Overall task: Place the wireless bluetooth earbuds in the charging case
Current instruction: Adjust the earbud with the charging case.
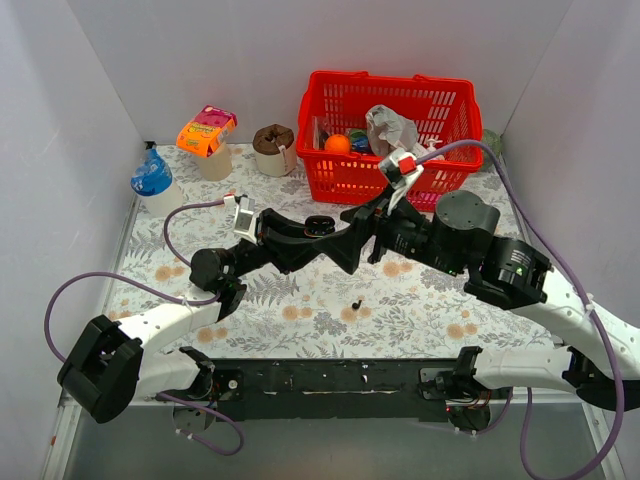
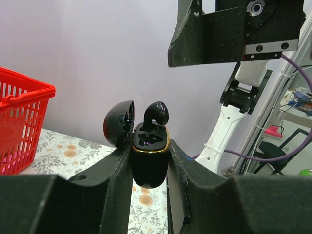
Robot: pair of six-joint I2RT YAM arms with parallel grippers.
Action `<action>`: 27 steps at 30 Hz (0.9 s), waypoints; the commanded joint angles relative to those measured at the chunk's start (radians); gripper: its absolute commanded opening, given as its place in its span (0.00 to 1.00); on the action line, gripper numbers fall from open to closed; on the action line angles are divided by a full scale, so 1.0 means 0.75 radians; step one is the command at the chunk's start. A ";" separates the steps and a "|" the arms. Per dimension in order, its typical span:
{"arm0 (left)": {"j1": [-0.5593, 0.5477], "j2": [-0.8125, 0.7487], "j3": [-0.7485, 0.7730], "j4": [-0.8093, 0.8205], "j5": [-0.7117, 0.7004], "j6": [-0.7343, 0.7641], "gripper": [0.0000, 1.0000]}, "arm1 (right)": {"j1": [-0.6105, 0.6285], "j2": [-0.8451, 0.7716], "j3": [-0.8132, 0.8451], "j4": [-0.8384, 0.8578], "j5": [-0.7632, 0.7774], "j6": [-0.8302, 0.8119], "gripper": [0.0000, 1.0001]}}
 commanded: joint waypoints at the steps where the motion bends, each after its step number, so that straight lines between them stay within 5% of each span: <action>1: -0.005 -0.026 0.009 0.059 0.007 0.020 0.00 | -0.003 -0.033 -0.010 0.013 0.039 -0.001 0.94; 27: -0.005 -0.012 0.036 0.039 -0.005 0.028 0.00 | -0.005 0.057 -0.020 0.013 -0.051 0.066 0.94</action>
